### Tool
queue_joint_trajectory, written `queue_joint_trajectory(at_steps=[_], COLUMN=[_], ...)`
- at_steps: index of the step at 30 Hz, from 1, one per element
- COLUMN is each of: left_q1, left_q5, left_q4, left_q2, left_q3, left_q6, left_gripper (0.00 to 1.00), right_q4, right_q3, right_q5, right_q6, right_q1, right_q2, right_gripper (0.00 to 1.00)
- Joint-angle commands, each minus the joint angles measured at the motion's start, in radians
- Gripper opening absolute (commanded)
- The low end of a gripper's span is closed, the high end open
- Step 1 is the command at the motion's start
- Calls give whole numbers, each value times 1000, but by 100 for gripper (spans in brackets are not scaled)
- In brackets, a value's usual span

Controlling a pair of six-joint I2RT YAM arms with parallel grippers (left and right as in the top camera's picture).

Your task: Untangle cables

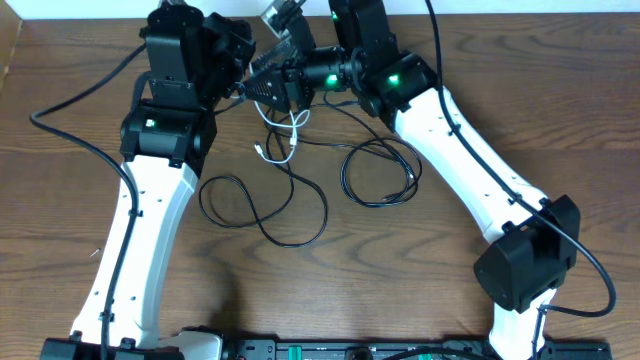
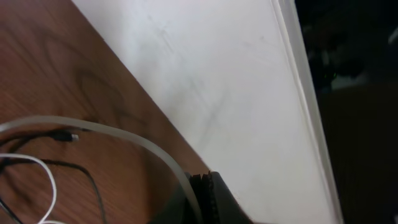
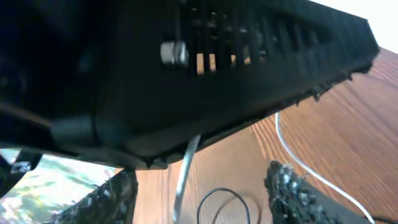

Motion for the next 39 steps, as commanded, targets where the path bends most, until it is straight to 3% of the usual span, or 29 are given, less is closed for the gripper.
queue_joint_trajectory(at_steps=[1,9,22,30,33,34,35,38,39], left_q1=[-3,-3,-3,-3,-3,-3,-3,-3,-3], left_q5=[19,78,76,76,76,76,76,76,76], left_q4=[-4,-3,5,4,4,4,4,3,3], left_q2=[-2,-2,-2,-2,-2,-2,-2,-2,-2], left_q3=[14,14,14,14,14,14,14,14,14], left_q6=[-85,-89,-88,-88,-87,-87,-87,-80,-79], left_gripper=[8,7,7,7,8,7,7,9,15], right_q4=[25,25,-46,1,22,27,30,32,31], right_q3=[-4,-4,-4,-4,-3,-3,-3,-3,-3], right_q5=[56,82,81,73,72,73,73,70,69], right_q6=[29,28,28,29,36,52,68,82,90], right_q1=[9,3,2,-1,-4,-9,-14,-42,-55], right_q2=[38,51,51,51,50,50,50,50,50], right_gripper=[56,40,30,25,15,5,1,1,1])
